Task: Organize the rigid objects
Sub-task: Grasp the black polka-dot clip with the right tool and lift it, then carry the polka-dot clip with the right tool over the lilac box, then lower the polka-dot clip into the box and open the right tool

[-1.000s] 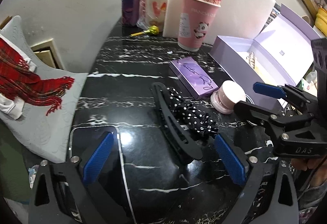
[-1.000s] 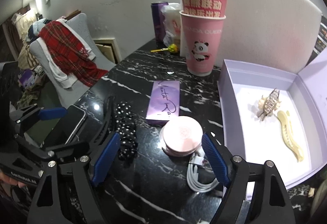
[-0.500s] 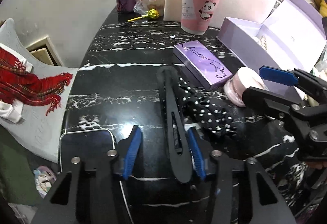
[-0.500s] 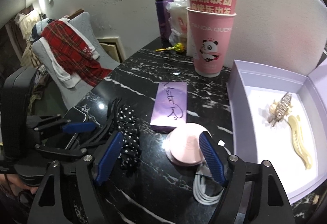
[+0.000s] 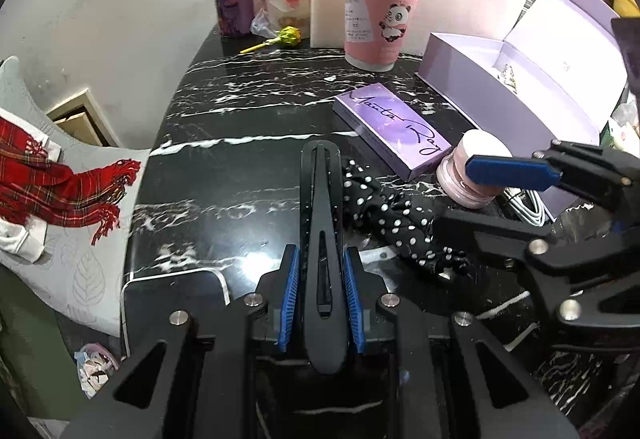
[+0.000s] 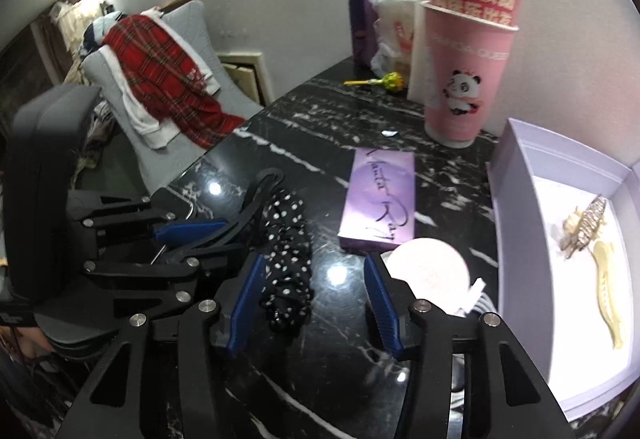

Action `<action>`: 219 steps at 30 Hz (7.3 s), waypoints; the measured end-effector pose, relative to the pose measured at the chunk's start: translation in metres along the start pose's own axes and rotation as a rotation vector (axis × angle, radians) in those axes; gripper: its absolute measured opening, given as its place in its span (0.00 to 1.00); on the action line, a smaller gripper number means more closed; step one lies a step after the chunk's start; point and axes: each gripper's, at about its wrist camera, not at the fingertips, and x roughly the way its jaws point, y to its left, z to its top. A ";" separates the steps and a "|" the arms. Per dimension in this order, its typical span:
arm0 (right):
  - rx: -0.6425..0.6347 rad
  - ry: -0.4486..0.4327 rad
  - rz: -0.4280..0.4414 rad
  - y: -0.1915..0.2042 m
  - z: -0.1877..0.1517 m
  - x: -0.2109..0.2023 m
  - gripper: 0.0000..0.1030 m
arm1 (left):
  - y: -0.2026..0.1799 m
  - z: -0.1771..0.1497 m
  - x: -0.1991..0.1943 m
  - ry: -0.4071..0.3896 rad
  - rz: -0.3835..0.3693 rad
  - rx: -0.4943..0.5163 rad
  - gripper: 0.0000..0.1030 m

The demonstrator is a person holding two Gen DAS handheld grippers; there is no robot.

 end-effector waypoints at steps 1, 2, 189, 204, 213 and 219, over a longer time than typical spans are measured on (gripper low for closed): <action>-0.003 0.004 0.000 0.001 0.000 0.001 0.49 | 0.002 -0.001 -0.002 -0.001 0.004 -0.008 0.22; -0.010 0.006 0.003 0.003 -0.001 0.003 0.49 | 0.004 -0.002 -0.003 0.000 0.005 -0.013 0.22; 0.288 -0.030 -0.376 -0.257 -0.002 -0.066 0.16 | -0.244 0.186 0.100 0.000 -0.144 0.298 0.22; 0.295 0.056 -0.387 -0.267 -0.009 -0.033 0.17 | -0.247 0.190 0.107 0.011 -0.138 0.289 0.22; 0.304 0.072 -0.396 -0.270 -0.014 -0.030 0.21 | -0.266 0.192 0.113 0.003 -0.102 0.316 0.22; 0.306 0.057 -0.392 -0.266 -0.007 -0.031 0.34 | -0.256 0.188 0.104 0.030 -0.137 0.257 0.22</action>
